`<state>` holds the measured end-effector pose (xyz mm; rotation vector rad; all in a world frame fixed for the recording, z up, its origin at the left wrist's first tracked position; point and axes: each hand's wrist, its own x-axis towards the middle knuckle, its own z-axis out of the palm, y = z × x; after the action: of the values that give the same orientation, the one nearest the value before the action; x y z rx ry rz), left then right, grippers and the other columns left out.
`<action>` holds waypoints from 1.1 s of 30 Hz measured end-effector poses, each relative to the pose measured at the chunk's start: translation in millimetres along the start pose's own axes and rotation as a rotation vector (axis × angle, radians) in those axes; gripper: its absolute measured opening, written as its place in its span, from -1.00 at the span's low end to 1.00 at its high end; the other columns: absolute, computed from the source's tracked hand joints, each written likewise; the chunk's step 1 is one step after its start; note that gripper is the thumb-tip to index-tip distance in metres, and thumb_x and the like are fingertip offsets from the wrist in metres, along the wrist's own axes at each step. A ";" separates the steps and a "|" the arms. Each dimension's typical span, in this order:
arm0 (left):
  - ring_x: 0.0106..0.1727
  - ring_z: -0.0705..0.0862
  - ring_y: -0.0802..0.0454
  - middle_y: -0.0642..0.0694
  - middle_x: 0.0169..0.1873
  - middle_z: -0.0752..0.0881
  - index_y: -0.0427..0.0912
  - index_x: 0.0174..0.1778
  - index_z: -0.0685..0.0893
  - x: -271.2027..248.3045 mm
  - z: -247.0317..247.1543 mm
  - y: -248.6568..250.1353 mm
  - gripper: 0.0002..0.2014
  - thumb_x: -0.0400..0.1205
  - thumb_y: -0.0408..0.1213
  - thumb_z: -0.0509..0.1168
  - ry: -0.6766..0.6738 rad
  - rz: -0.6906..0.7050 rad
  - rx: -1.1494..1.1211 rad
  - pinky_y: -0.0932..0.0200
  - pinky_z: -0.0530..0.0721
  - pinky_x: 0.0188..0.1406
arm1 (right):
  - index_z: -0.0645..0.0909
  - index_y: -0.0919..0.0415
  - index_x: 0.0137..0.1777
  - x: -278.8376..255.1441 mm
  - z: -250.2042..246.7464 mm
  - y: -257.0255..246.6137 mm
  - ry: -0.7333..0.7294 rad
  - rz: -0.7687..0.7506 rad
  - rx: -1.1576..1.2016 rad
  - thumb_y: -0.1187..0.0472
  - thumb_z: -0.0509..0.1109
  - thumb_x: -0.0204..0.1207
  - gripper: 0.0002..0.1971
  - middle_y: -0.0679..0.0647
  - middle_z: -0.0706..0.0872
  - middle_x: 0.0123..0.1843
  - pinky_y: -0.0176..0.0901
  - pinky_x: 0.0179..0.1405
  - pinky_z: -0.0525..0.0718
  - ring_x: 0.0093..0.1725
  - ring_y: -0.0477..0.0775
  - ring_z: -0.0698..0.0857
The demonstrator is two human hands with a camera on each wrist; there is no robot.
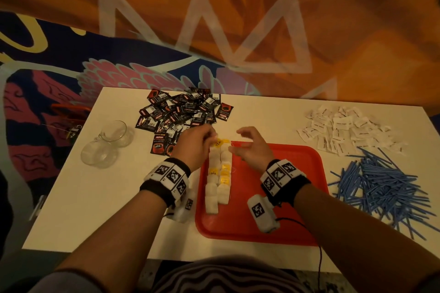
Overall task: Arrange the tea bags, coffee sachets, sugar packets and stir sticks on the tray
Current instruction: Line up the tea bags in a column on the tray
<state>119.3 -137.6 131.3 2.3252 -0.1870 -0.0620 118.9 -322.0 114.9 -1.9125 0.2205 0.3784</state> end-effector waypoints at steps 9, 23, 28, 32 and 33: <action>-0.11 0.65 0.30 0.09 -0.11 0.71 -0.11 0.06 0.77 -0.9 5.3 -1.5 -0.86 0.59 -0.30 0.48 0.085 -0.019 -0.204 0.58 0.52 -0.11 | 0.68 -0.02 -0.29 -1.0 10.6 -5.7 -0.129 -0.223 -0.180 0.12 0.51 0.51 -0.85 -0.08 0.77 -0.32 -0.28 -0.27 0.55 -0.33 -0.26 0.69; -0.48 0.64 0.29 -0.18 -0.35 0.78 -0.16 -0.13 0.75 -10.8 15.9 -26.2 -0.97 0.62 -0.33 0.46 -0.122 -0.150 -0.193 0.30 0.64 -0.33 | 0.71 0.14 -0.29 -7.0 24.6 16.4 -0.120 -0.076 -0.222 0.11 0.55 0.48 -0.83 -0.03 0.68 -0.38 -0.21 -0.37 0.49 -0.40 -0.12 0.58; -0.18 0.73 0.05 -0.01 -0.22 0.76 -0.07 -0.18 0.72 -29.3 36.3 -50.4 -0.92 0.61 -0.21 0.46 -0.102 -0.289 -0.143 0.16 0.70 -0.19 | 0.72 0.04 -0.22 -11.4 36.6 45.8 -0.146 0.114 -0.269 0.09 0.55 0.47 -0.90 -0.16 0.66 -0.35 -0.38 -0.45 0.42 -0.36 -0.21 0.57; -0.02 0.72 -0.14 -0.14 -0.08 0.77 -0.16 -0.09 0.70 -64.6 63.5 -73.9 -0.89 0.65 -0.20 0.37 -0.387 -0.265 0.190 0.09 0.62 -0.08 | 0.78 0.21 -0.08 -20.6 47.9 83.0 -0.211 0.258 -0.404 0.10 0.53 0.47 -0.83 0.08 0.79 -0.11 -0.30 -0.38 0.57 -0.22 -0.04 0.64; 0.02 0.71 -0.18 -0.18 -0.02 0.76 -0.17 -0.03 0.70 -73.1 70.2 -79.2 -0.88 0.67 -0.20 0.32 -0.443 -0.236 0.262 0.09 0.57 -0.07 | 0.78 0.27 0.00 -24.1 52.1 90.5 -0.221 0.283 -0.443 0.10 0.51 0.48 -0.76 0.15 0.81 -0.01 -0.22 -0.29 0.64 -0.16 0.02 0.70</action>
<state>49.0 -122.9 24.6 2.5559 -0.1456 -0.7115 58.5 -307.1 27.6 -2.2553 0.2784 0.8836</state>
